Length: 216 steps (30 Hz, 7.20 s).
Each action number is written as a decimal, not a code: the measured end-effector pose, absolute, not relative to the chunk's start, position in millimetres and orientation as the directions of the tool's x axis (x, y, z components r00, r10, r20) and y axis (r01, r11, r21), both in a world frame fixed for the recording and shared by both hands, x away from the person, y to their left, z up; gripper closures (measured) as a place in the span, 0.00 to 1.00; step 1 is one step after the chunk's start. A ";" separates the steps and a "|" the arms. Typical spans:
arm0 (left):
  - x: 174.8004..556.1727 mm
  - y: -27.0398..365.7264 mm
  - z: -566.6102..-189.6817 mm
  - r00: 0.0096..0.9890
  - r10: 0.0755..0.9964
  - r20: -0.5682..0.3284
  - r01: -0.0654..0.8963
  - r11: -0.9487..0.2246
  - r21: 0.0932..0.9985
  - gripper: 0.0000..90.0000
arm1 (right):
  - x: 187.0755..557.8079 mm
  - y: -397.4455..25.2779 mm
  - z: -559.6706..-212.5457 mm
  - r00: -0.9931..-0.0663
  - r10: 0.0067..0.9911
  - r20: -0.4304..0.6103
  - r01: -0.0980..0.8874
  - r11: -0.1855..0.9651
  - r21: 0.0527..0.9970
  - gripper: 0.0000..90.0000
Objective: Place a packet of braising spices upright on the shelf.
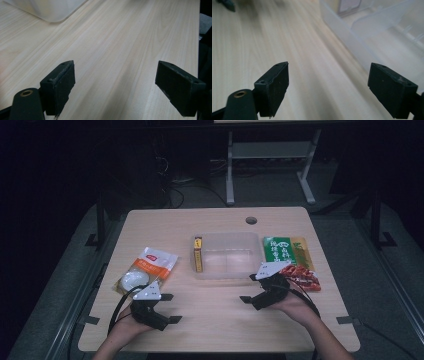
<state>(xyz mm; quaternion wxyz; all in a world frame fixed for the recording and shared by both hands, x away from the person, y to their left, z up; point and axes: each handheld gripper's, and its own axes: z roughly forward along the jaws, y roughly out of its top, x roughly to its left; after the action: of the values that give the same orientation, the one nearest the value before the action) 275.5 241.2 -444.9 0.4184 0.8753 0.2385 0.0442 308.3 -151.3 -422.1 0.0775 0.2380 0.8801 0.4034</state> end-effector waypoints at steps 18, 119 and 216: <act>294.0 260.8 -424.2 0.807 0.589 -0.024 0.419 -0.543 0.728 0.18 | 279.7 -183.5 -442.7 -0.829 0.549 0.106 0.443 0.528 0.725 0.17; 360.1 356.6 -419.5 0.565 0.799 -0.204 0.642 -0.271 0.717 0.98 | 285.9 -179.4 -448.4 -0.853 0.517 0.066 0.409 0.587 0.699 0.18; 284.2 241.4 -432.4 0.817 0.572 -0.077 0.454 -0.555 0.696 0.28 | 350.0 -267.5 -445.4 -0.785 0.620 -0.019 0.512 0.665 0.543 1.00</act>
<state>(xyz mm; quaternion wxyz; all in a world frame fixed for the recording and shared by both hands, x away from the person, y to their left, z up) 284.2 241.4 -432.4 0.3701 0.8783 0.2922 0.0794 350.0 -267.5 -445.4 0.1015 0.3120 0.9068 0.2648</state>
